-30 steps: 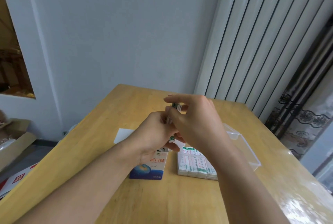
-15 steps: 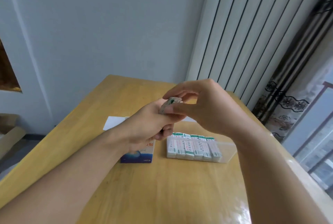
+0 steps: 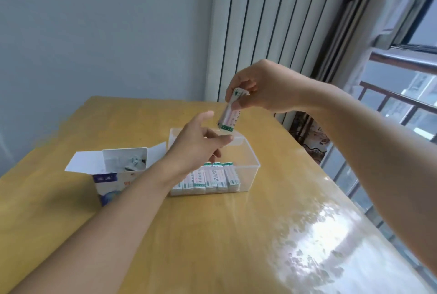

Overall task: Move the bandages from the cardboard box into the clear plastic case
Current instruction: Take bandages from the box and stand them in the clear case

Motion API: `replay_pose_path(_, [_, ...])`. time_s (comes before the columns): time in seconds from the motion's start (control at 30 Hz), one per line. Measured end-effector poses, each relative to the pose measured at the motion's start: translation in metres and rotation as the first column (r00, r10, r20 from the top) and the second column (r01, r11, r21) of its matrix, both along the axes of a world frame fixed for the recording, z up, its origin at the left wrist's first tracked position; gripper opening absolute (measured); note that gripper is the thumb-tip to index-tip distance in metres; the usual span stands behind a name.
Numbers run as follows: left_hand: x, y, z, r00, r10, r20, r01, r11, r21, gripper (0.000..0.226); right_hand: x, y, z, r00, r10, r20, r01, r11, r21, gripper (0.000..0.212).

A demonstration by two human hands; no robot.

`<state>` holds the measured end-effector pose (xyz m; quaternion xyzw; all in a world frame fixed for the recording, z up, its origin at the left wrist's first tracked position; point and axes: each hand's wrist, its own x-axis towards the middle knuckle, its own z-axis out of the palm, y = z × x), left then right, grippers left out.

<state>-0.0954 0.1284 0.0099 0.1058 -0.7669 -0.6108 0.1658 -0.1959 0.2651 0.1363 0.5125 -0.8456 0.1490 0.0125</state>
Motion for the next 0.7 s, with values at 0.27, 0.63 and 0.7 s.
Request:
replay_pose_path(0.27, [-0.019, 0.003, -0.032, 0.996, 0.01, 0.088, 0.041, 0.829, -0.557, 0.019, -0.051, -0.018, -0.074, 0.989, -0.091, -0.12, 0.128, 0.931, 0.343, 0.018])
replay_pose_path(0.63, [-0.017, 0.008, -0.028, 0.916, -0.041, 0.4, 0.346, 0.588, -0.731, 0.048, -0.056, -0.027, -0.105, 0.996, -0.032, -0.081, 0.07, 0.849, 0.523, 0.021])
replay_pose_path(0.7, [-0.018, 0.009, -0.027, 0.905, -0.029, 0.424, 0.356, 0.596, -0.719, 0.06, -0.055, -0.028, -0.107, 0.997, -0.028, -0.072, 0.062, 0.843, 0.535, 0.022])
